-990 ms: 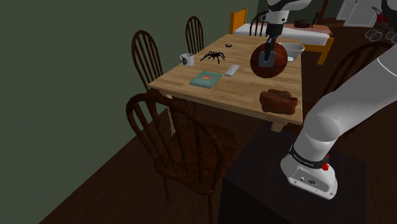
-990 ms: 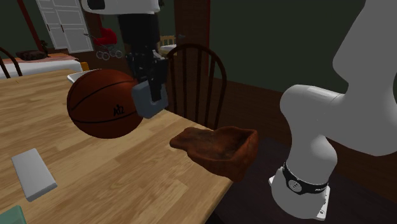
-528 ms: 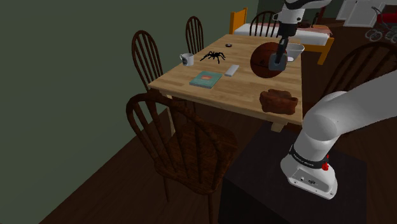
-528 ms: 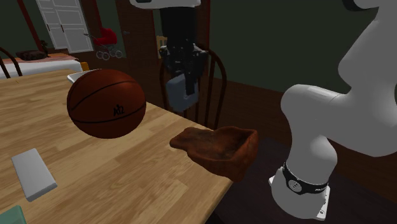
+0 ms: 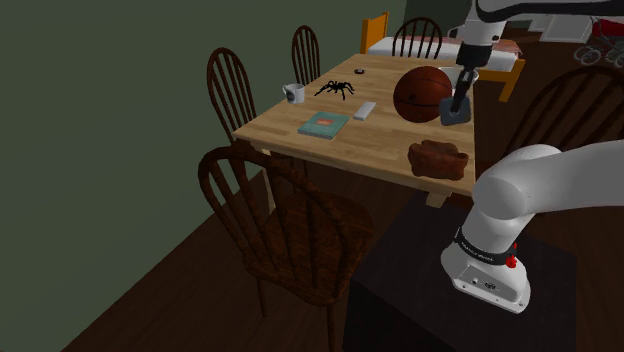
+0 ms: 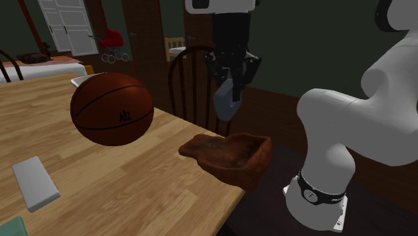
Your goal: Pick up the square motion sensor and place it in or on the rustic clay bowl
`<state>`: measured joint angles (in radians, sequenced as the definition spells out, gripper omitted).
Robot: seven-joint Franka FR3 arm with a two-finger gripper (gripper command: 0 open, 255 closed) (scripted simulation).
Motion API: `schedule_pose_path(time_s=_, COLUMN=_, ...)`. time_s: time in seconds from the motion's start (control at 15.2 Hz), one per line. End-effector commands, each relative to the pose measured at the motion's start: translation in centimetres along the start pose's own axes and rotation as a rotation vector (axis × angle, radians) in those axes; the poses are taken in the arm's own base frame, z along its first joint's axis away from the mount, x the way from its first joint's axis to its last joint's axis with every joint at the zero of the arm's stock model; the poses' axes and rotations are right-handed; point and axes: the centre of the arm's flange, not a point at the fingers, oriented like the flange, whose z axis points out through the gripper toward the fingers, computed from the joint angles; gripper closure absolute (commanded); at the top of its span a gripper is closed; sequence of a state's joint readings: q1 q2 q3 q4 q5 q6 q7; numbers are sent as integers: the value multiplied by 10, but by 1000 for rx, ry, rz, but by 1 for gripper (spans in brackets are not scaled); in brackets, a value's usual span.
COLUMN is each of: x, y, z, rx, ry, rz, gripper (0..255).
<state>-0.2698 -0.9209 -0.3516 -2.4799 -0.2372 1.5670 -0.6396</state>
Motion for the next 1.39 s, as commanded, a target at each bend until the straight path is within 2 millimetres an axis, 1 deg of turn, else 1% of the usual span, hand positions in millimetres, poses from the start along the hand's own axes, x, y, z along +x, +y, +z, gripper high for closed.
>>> schedule_pose_path(time_s=0.0, x=-2, y=0, z=10, rx=0, ry=0, rz=0, gripper=255)
schedule_pose_path(time_s=0.66, x=-2, y=3, z=63, rx=0, ry=0, rz=0, gripper=255)
schedule_pose_path(time_s=0.73, x=-2, y=3, z=72, rx=0, ry=0, rz=0, gripper=255)
schedule_pose_path(time_s=1.25, x=-2, y=3, z=72, rx=0, ry=0, rz=0, gripper=255)
schedule_pose_path(time_s=1.32, x=-2, y=3, z=72, rx=0, ry=0, rz=0, gripper=0)
